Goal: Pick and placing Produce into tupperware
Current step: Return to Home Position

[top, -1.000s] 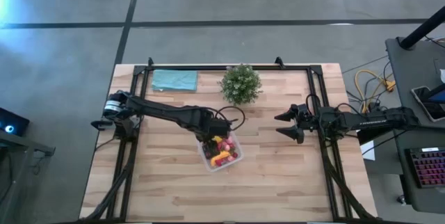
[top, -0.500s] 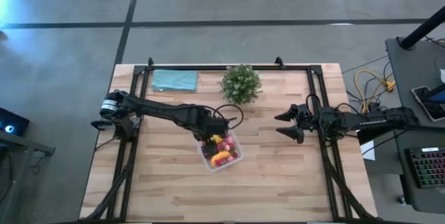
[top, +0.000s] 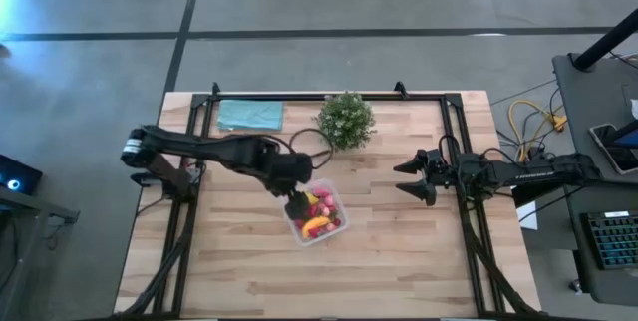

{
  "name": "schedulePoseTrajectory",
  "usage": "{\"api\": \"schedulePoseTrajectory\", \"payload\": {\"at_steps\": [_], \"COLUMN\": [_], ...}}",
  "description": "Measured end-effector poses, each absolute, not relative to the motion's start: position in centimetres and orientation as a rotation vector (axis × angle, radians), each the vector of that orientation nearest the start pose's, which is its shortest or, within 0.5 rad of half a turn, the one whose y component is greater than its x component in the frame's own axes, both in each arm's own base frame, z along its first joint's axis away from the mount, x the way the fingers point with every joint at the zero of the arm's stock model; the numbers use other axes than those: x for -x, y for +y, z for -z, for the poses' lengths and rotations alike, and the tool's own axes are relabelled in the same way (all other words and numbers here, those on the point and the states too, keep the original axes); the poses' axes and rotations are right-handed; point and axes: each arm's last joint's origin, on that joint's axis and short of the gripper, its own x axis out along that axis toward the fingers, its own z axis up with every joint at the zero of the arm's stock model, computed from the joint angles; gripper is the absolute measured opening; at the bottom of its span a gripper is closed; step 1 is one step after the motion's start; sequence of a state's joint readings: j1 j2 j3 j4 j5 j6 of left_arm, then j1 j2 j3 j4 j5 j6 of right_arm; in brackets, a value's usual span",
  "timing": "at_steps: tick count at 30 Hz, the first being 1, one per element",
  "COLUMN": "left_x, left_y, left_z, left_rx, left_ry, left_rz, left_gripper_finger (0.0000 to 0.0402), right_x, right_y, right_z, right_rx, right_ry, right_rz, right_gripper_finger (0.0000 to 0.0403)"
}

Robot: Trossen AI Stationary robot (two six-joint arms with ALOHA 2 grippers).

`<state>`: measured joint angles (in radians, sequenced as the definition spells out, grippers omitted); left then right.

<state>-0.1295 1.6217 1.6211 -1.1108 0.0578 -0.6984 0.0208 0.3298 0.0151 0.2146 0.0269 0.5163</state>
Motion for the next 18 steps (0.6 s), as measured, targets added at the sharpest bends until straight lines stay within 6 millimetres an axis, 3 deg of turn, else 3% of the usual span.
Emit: {"api": "schedulePoseTrajectory", "payload": {"at_steps": [3,9,12,18], "left_x": [-31.2,-30.8,-30.0,-27.6], "left_y": [-4.3,-4.9,-4.4,-3.2], "left_z": [-35.5,-38.6,-38.6,-36.6], "left_rx": [0.650,0.486,0.412,0.374], "left_ry": [1.016,0.744,0.725,0.627], "left_rz": [-0.224,-0.088,-0.106,-0.111], "left_gripper_finger": [0.0276,0.0276,0.0276,0.0276], "right_x": [-11.8,-11.8,-11.8,-11.8], "right_y": [0.2,0.2,0.2,0.2], "right_z": [-16.1,-16.1,-16.1,-16.1], "right_rx": [-0.514,-0.514,-0.513,-0.514], "right_ry": [0.095,0.096,0.096,0.096], "right_rz": [0.031,0.032,0.031,0.031], "right_gripper_finger": [0.0347,0.0348,0.0350,0.0345]}}
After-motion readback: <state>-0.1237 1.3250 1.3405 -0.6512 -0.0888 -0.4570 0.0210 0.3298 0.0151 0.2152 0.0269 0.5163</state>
